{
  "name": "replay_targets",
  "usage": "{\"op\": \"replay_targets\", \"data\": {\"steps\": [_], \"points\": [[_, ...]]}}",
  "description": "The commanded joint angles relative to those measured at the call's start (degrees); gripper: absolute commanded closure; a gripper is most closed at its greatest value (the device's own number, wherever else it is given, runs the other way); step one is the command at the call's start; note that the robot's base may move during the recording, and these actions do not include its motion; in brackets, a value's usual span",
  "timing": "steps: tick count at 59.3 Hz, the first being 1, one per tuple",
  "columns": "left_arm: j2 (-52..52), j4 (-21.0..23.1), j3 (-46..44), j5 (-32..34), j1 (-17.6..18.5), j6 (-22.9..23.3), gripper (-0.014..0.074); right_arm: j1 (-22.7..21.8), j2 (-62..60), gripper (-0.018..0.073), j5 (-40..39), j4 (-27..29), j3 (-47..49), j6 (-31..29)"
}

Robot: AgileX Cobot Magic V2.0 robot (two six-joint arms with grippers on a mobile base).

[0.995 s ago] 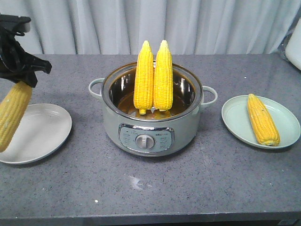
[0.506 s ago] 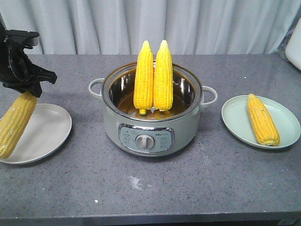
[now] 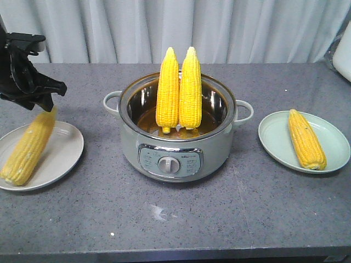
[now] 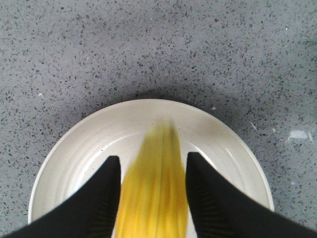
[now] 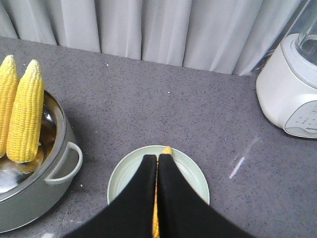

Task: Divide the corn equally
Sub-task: 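Lower the held corn cob onto the white plate and open the left gripper, then reach the right gripper over the pot to a standing corn cob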

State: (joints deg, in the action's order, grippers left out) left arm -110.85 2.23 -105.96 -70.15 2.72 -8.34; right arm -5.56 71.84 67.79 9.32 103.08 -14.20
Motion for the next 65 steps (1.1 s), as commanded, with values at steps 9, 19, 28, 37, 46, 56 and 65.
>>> {"op": "replay_targets", "data": {"steps": [9, 19, 28, 37, 46, 56, 65], "points": [[4.77, 1.90, -2.07, 1.74, -0.05, 2.95, 0.0249, -0.27, -0.82, 0.0565, -3.85, 0.40, 1.09, -0.38], [7.62, 4.42, -4.79, 0.85, -0.05, 2.94, 0.0249, -0.27, -0.82, 0.0564, -4.11, 5.65, 1.09, -4.31], [11.48, 7.61, -6.86, -0.30, -0.05, 1.89, 0.0251, -0.27, -0.62, 0.0561, -6.45, 13.90, 1.09, -12.50], [15.57, 13.01, -7.14, -0.06, -0.05, 0.66, 0.0251, -0.27, 0.97, 0.0542, -9.10, 24.53, 1.09, -20.14], [19.10, 22.21, -7.14, -0.21, -0.05, -2.96, 0.0251, -0.27, 4.75, 0.0429, -12.75, 35.71, 1.09, -27.36], [22.42, 32.91, -7.14, -1.36, -0.05, -6.02, 0.0251, -0.27, 8.58, 0.0150, -17.88, 40.74, 1.09, -27.96], [24.51, 39.35, -7.14, -0.81, 0.01, -8.67, 0.0251, 1.04, 12.60, -0.0044, -25.85, 44.22, 1.45, -26.21]]}}
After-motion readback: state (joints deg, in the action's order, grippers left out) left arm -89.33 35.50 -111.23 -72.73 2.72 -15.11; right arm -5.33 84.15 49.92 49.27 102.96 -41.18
